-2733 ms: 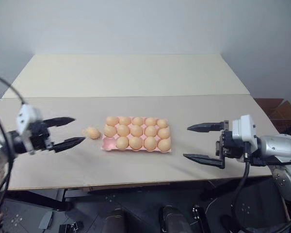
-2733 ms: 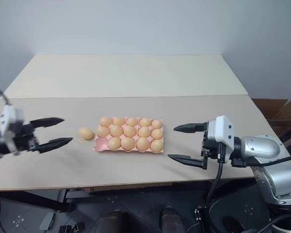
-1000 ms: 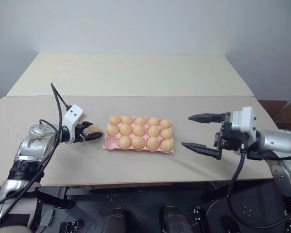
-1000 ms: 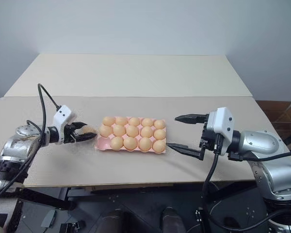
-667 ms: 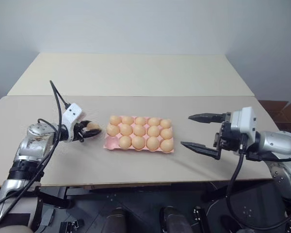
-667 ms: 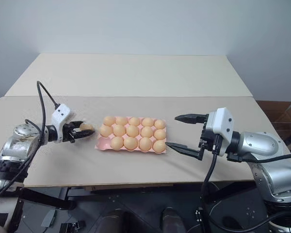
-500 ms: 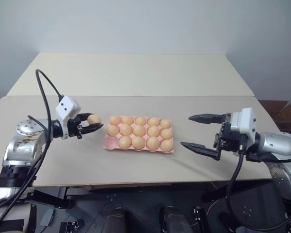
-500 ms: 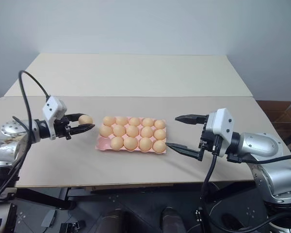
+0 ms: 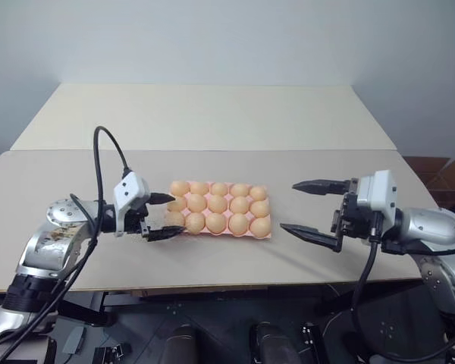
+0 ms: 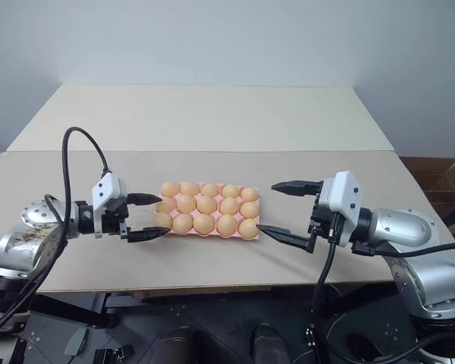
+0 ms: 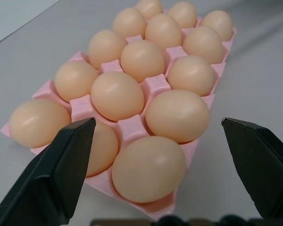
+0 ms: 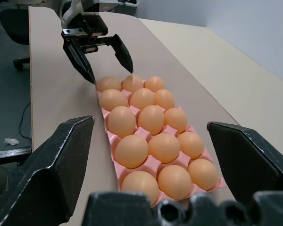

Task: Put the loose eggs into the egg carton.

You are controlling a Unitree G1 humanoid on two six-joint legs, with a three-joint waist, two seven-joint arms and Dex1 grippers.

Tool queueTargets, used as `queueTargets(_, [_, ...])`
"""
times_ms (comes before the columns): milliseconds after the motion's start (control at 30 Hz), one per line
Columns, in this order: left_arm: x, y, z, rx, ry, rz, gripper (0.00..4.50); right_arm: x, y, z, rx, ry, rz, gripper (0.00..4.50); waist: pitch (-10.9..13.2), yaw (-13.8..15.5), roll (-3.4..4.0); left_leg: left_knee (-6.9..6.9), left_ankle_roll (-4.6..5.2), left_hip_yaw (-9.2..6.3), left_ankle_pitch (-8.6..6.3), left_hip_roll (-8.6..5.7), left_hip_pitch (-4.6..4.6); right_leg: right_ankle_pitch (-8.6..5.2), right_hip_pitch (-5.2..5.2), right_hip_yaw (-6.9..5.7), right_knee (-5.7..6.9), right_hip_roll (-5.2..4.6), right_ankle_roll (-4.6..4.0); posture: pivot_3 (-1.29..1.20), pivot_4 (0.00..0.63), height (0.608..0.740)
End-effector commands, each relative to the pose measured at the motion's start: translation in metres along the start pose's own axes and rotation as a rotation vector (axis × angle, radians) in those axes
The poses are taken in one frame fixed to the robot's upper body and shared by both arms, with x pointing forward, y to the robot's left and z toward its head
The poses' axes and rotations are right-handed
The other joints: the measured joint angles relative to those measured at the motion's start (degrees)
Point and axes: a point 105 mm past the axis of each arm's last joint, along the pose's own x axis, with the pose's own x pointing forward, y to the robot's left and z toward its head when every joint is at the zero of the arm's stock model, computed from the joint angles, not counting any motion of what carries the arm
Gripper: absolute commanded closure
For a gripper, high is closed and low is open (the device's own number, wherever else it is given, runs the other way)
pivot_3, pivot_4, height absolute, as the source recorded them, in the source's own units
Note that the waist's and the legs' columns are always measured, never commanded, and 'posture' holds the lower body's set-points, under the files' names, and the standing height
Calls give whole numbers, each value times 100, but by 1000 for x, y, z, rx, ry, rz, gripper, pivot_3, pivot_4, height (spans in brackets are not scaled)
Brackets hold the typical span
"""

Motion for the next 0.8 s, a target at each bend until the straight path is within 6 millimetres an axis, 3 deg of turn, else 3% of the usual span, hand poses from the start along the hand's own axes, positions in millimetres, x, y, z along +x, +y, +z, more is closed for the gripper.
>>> queueTargets(33, [-11,5,21,67,-50,32,47,-2,0,8,-32,-11,-16,0,0,4,0,0,0,0,0,0,0,0,0,0,0,0,0,0,150,740])
queueTargets(133, [-24,12,30,90,-74,80,47,-2,0,8,-31,-12,-18,0,0,0,0,0,0,-1,0,0,0,0,0,-1,0,0,0,0,150,740])
queueTargets(267, [-59,19,45,103,-140,156,47,-1,-1,8,-33,-16,-18,0,0,-31,0,0,0,-1,0,4,0,-1,-2,-1,1,2,0,0,150,740])
queueTargets(400, [-96,19,39,68,-148,252,47,-4,-2,6,-36,-12,-12,0,0,-92,1,-1,1,1,-1,5,3,-1,-2,1,0,0,-1,0,150,740])
queueTargets(633, [-140,-3,8,-23,-68,411,47,-9,-5,3,-38,-6,16,0,0,-103,0,-1,1,3,-1,8,7,-7,-1,0,0,-4,5,0,150,740])
queueTargets(800, [-145,-32,5,-73,-121,428,47,-14,-7,0,-25,2,36,0,0,-81,0,-2,0,3,-2,13,8,-8,-1,-1,1,-8,0,0,150,740])
